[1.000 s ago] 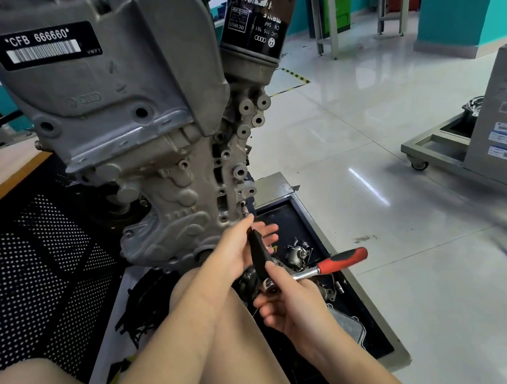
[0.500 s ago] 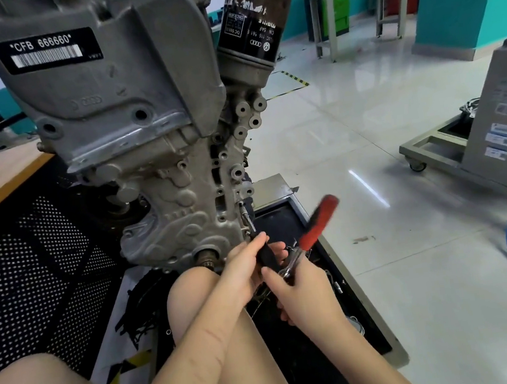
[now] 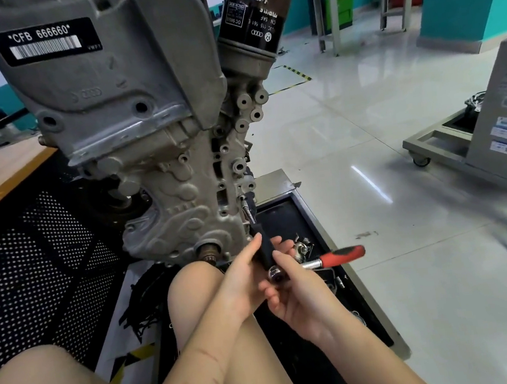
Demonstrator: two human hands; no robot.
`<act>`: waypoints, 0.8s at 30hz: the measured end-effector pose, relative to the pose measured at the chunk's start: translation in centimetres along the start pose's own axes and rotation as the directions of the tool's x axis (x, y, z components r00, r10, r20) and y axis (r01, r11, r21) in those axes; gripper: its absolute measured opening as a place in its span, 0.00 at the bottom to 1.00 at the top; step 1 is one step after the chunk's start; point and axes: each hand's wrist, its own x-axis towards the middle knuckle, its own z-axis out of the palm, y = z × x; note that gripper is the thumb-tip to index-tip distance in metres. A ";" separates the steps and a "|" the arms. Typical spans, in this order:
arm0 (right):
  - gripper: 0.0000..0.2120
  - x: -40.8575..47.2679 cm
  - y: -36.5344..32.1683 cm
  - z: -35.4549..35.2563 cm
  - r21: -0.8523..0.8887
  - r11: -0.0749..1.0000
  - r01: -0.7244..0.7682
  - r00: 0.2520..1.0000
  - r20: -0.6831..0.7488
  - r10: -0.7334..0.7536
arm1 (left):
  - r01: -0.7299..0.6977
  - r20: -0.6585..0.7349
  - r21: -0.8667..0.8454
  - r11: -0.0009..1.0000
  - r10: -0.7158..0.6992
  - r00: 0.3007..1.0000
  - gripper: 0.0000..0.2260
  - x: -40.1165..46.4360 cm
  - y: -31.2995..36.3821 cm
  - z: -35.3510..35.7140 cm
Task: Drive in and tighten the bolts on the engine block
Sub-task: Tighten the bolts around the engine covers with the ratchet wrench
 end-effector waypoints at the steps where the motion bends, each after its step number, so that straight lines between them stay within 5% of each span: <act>1: 0.10 -0.1 0.0 0.0 0.043 0.999 -0.030 1.000 -0.001 0.030 | 0.000 -0.016 0.017 1.000 0.000 1.000 0.14 0.0 -0.2 0.0; 4: 0.09 0.0 0.4 -0.1 0.009 1.000 -0.006 1.000 -0.022 0.006 | -0.021 -0.069 0.130 0.991 0.030 0.997 0.15 0.5 -0.5 -0.4; 8: 0.09 0.6 0.8 -0.6 -0.353 0.911 0.212 0.968 -0.050 -0.245 | -0.075 -0.136 0.261 0.963 0.114 0.984 0.16 0.8 -0.8 -0.7; 12: 0.08 1.1 1.2 -1.5 -0.846 0.397 0.357 0.851 0.119 -0.511 | -0.156 -0.183 0.258 0.953 0.207 0.961 0.08 0.8 -1.0 -0.9; 14: 0.09 1.3 1.3 -1.6 -0.877 0.327 0.353 0.841 0.143 -0.522 | -0.175 -0.190 0.268 0.947 0.230 0.954 0.07 0.8 -1.1 -0.9; 17: 0.07 1.1 1.1 -1.2 -0.745 0.566 0.352 0.886 0.071 -0.457 | -0.130 -0.167 0.208 0.969 0.166 0.972 0.09 0.6 -1.0 -0.7; 20: 0.08 0.5 0.5 -0.4 -0.351 0.918 0.183 0.980 -0.008 -0.198 | -0.006 -0.083 0.066 0.998 0.012 0.996 0.15 0.0 -0.6 -0.4; 24: 0.15 0.1 -0.2 -0.2 0.048 0.998 -0.032 0.999 0.013 0.032 | -0.015 -0.048 0.069 0.997 0.019 0.999 0.12 -0.3 -0.6 -0.2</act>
